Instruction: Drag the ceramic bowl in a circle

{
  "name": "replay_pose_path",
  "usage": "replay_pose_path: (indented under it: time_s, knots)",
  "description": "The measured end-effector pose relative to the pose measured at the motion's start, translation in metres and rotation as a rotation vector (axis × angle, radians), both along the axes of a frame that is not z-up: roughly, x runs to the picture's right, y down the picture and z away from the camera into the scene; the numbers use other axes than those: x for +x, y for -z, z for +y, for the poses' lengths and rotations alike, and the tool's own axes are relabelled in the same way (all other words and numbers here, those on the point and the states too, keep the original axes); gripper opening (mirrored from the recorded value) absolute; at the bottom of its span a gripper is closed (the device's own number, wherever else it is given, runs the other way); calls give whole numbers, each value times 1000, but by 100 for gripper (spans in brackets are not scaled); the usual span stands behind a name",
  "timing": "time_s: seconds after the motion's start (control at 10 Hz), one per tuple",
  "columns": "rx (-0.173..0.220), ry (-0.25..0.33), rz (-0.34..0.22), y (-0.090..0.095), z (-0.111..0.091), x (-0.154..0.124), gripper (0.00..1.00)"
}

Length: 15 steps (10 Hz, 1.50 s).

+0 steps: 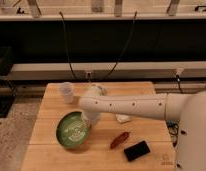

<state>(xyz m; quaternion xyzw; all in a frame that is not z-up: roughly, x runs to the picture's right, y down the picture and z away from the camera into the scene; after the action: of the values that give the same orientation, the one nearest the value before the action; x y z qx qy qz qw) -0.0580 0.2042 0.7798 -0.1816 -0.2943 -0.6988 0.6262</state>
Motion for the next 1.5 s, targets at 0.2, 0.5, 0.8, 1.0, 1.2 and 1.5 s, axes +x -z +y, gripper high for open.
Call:
replay_pose_path:
  time_s: [0.2, 0.5, 0.8, 1.0, 1.2, 1.5]
  knots:
    - [0, 6, -7, 1, 0, 0, 4]
    - [0, 18, -20, 1, 0, 0, 4]
    - [0, 31, -32, 2, 0, -1, 4]
    - [-1, 41, -40, 3, 1, -1, 4]
    - [0, 51, -48, 4, 1, -1, 4]
    - [-1, 61, -58, 5, 2, 0, 4]
